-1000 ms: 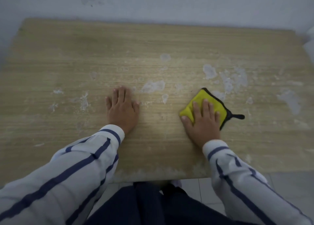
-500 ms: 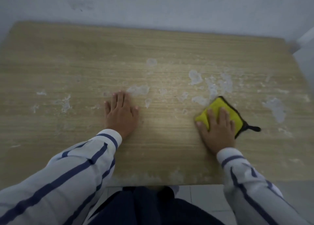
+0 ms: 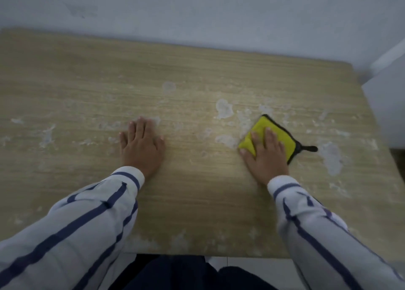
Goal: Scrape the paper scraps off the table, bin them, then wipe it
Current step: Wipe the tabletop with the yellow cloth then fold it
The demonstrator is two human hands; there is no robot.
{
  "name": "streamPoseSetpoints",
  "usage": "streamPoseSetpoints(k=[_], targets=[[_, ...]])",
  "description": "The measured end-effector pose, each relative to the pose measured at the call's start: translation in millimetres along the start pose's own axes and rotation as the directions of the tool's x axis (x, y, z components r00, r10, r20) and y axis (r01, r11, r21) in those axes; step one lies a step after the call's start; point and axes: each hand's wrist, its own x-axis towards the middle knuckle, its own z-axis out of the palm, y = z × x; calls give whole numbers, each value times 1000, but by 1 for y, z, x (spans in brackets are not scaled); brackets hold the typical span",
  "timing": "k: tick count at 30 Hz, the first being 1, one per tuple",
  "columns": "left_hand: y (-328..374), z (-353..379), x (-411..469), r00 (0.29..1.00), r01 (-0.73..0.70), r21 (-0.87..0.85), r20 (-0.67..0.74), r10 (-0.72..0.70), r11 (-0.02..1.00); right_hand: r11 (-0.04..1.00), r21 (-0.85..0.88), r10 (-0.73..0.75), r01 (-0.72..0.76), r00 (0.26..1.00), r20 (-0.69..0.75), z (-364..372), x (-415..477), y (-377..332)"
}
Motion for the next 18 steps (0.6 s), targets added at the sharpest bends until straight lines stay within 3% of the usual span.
streamPoseSetpoints(k=[2,3,5,7,9,10,12,14,16,18], targets=[[4,1,2,1000,20,2,-1,-20,1000,998,11,61,-61,998,-16,-1,22,-22],[6,1,3,999,32,2,3,-32,999,1000,4,-4,5,1000,-18,1,27,-42],[11,0,6,999,53,3,11,-53,999,966,18,-259,259,966,-19,11,23,-83],[14,-1,8,997,69,7,18,-70,998,850,60,-524,523,852,8,14,9,-102],[16,-2,14,997,79,14,24,-80,997,789,87,-609,609,793,-23,11,7,-86],[16,-2,17,996,82,17,24,-82,997,833,72,-546,548,837,-49,9,12,-70],[18,-2,25,996,82,15,22,-82,997,969,-12,-248,248,966,-69,0,29,-33],[21,-3,34,996,83,12,32,-83,996,999,-32,15,-15,1000,-8,-9,47,-18],[25,-2,43,996,87,8,38,-87,996,996,10,86,-86,996,16,-13,64,-37],[30,-1,52,996,88,3,25,-88,996,997,35,65,-66,998,24,-12,77,-67]])
